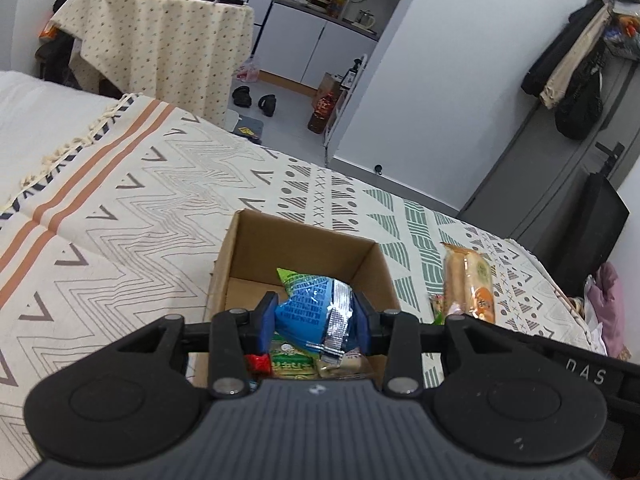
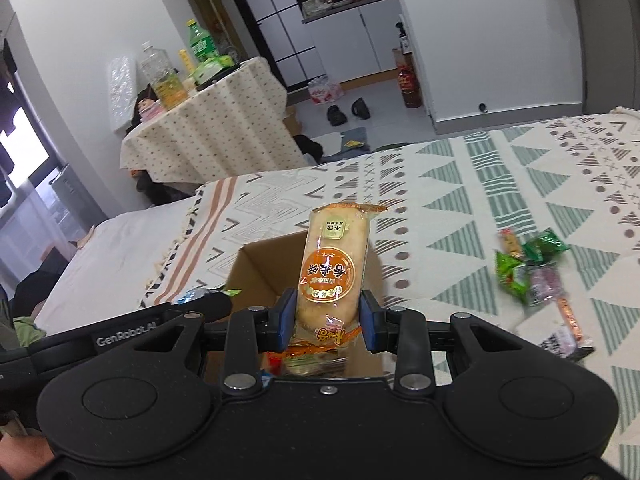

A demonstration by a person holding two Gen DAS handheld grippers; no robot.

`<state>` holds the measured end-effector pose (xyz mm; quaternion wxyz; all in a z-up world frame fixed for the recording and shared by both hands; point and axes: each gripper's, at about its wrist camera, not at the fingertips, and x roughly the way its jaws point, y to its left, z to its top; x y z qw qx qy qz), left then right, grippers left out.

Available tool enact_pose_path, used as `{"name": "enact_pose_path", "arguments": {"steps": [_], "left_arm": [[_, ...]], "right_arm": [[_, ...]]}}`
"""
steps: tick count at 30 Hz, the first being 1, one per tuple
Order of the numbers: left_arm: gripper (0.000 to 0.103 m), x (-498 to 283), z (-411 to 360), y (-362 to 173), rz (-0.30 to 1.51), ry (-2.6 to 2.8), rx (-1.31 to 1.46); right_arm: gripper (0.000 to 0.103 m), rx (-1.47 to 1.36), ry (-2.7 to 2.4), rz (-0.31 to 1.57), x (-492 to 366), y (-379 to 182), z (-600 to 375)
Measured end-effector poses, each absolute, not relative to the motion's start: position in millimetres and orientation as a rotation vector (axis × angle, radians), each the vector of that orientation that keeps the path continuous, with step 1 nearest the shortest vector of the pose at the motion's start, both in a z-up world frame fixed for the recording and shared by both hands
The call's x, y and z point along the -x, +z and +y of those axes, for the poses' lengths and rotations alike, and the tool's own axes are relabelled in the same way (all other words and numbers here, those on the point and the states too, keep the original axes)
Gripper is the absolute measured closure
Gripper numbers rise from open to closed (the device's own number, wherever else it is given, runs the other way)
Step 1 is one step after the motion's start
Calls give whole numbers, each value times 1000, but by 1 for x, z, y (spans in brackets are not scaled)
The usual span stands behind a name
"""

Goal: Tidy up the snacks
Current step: 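Carry candy and biscuit over the cardboard box and open both tools to drop them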

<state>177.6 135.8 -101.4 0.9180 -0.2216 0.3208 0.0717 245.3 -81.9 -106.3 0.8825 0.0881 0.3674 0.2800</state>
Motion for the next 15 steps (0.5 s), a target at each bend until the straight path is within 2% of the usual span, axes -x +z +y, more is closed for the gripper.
{"name": "enact_pose_path", "arguments": {"steps": [5, 7, 9, 15], "left_arm": [[57, -173, 147, -108, 667, 200, 462], [48, -171, 150, -110, 668, 205, 470], [44, -169, 150, -109, 665, 209, 473], [27, -166, 142, -105, 673, 198, 463]], "right_arm": [[70, -178, 609, 783, -243, -112, -67], [67, -174, 620, 792, -242, -115, -65], [49, -175, 611, 789, -242, -115, -66], [41, -187, 564, 790, -238, -113, -81]]}}
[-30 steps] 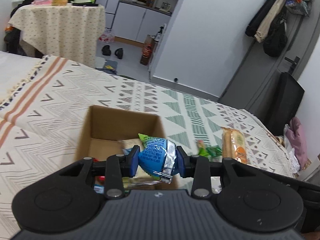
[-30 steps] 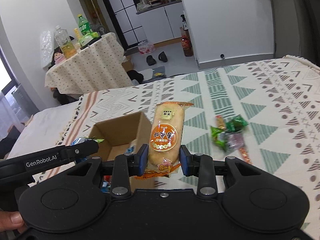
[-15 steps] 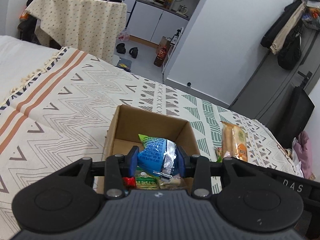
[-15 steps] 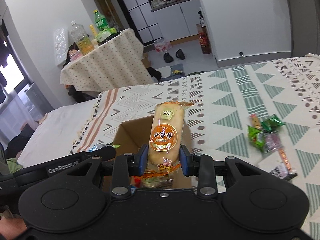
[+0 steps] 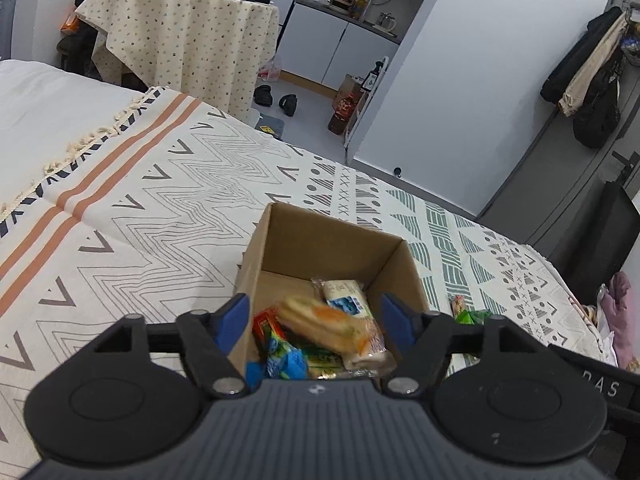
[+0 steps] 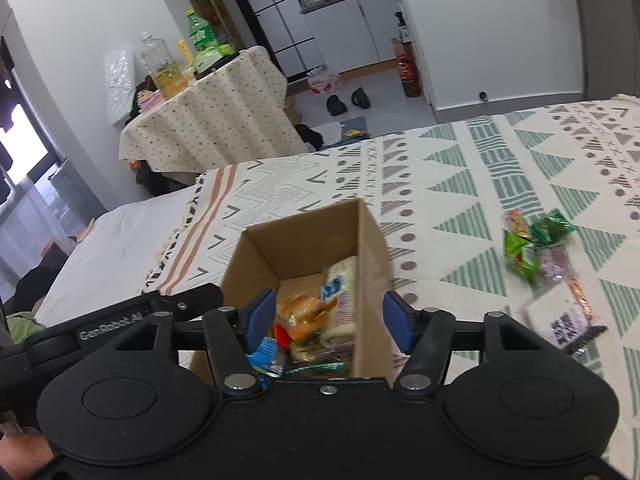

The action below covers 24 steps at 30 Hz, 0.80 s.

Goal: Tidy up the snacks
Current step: 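Carry candy and biscuit over the cardboard box and open both tools to drop them, then reach left tool to the white black-lettered packet while right tool reaches the orange stick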

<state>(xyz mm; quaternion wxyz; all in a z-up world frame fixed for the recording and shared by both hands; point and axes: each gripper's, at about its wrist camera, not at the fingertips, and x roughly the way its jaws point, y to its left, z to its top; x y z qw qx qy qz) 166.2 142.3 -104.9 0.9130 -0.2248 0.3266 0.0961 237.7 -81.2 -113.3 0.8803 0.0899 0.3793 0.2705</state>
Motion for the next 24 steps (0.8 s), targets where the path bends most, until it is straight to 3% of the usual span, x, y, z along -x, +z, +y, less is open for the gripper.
{"name": "enact_pose_path", "arguments": {"steps": [7, 13, 24], "left_arm": [[17, -165, 126, -103, 705, 179, 415], [16, -164, 114, -103, 716, 164, 406], [16, -175, 83, -97, 712, 94, 410]], "right_arm": [[27, -189, 508, 776, -231, -112, -108], [16, -177, 451, 780, -227, -114, -130], [11, -176, 359, 783, -231, -114, -172]]}}
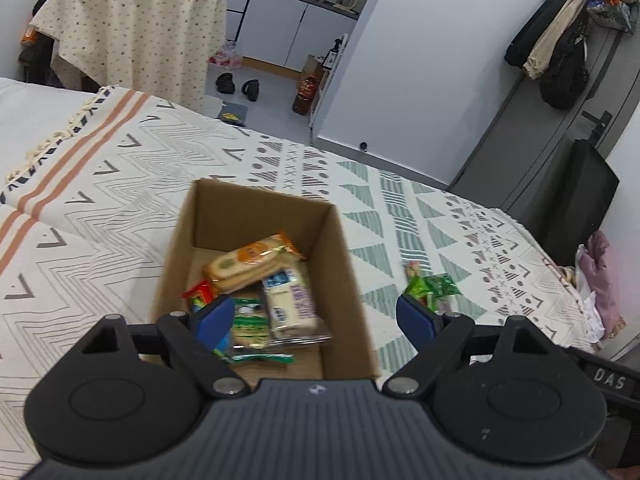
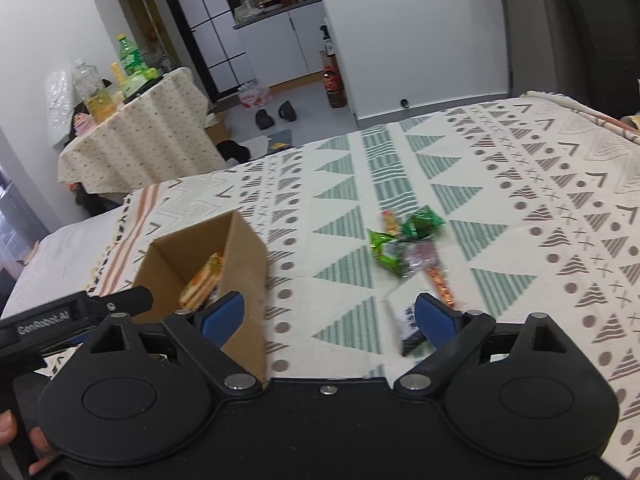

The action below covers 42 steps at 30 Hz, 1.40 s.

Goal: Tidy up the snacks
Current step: 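Reach left tool to the white black-lettered packet while right tool reaches the orange stick, then grasp the white packet with left tool while right tool grasps the orange candy stick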

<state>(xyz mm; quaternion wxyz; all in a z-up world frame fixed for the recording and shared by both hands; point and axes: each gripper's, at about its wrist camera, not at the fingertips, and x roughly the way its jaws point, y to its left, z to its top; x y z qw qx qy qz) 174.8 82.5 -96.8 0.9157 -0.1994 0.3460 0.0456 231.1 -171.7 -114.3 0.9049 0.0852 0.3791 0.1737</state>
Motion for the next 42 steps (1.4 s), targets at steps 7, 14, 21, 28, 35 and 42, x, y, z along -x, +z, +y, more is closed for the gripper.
{"name": "enact_pose_path", "arguments": {"steps": [7, 14, 21, 28, 35, 42], "left_arm": [[16, -187, 60, -93, 723, 46, 395], [16, -200, 30, -91, 732, -11, 369], [16, -219, 3, -101, 767, -32, 376], [16, -240, -22, -115, 816, -39, 360], [19, -260, -46, -137, 875, -54, 358], [26, -280, -63, -156, 927, -72, 341]], "right_arm": [[11, -188, 338, 788, -236, -117, -193], [11, -215, 322, 789, -246, -119, -216], [14, -217, 301, 815, -255, -127, -241], [22, -232, 291, 840, -267, -141, -263], [35, -260, 295, 880, -280, -161, -281], [47, -281, 323, 920, -293, -181, -288]]}}
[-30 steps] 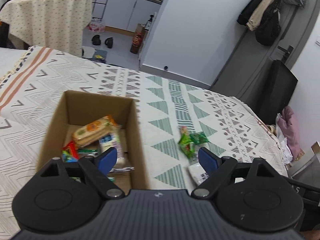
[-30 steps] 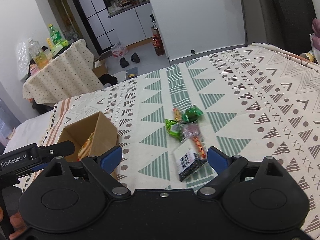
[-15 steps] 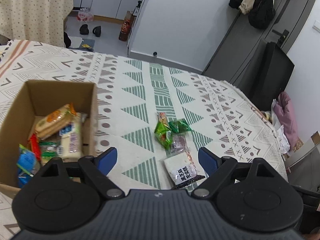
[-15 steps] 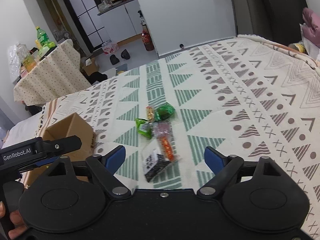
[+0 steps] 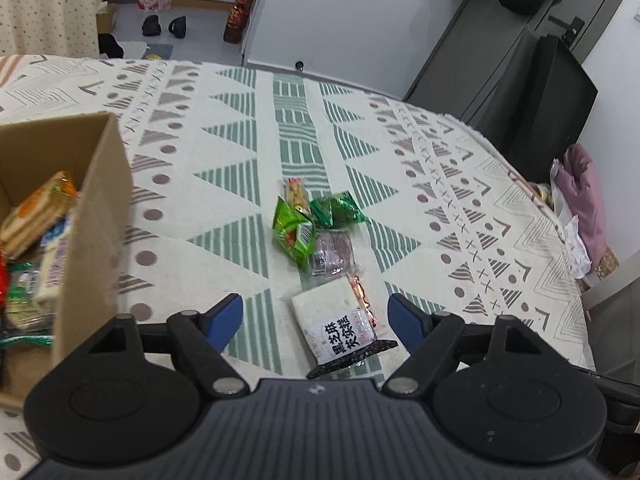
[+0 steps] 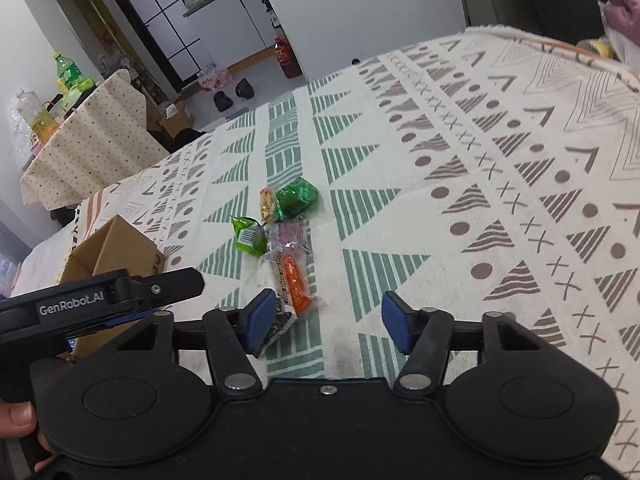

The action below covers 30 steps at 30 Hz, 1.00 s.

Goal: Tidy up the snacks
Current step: 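Grasp the white packet with left tool while right tool grasps the orange candy stick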

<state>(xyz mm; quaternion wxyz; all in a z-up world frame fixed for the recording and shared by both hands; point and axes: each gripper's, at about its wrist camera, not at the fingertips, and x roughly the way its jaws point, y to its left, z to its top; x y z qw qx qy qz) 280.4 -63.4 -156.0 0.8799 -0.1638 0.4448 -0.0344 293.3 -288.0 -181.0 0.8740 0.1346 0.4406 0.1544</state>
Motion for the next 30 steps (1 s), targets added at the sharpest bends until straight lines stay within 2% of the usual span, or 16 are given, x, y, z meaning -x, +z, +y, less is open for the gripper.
{"name": "enact_pose_path", "arguments": {"steps": [6, 17, 19, 22, 30], "left_arm": [[38, -299, -70, -178, 1003, -68, 386], [39, -319, -83, -210, 1073, -69, 397], [50, -321, -82, -216, 1091, -76, 424], [54, -320, -78, -217, 1091, -70, 461], [56, -313, -59, -205, 1039, 10, 458]], "right_arm": [[53, -303, 333, 949, -306, -196, -292], [54, -335, 334, 984, -320, -214, -296], [54, -345, 335, 989, -322, -216, -293], [55, -363, 341, 978, -324, -216, -287], [54, -341, 359, 957, -335, -215, -266]]}}
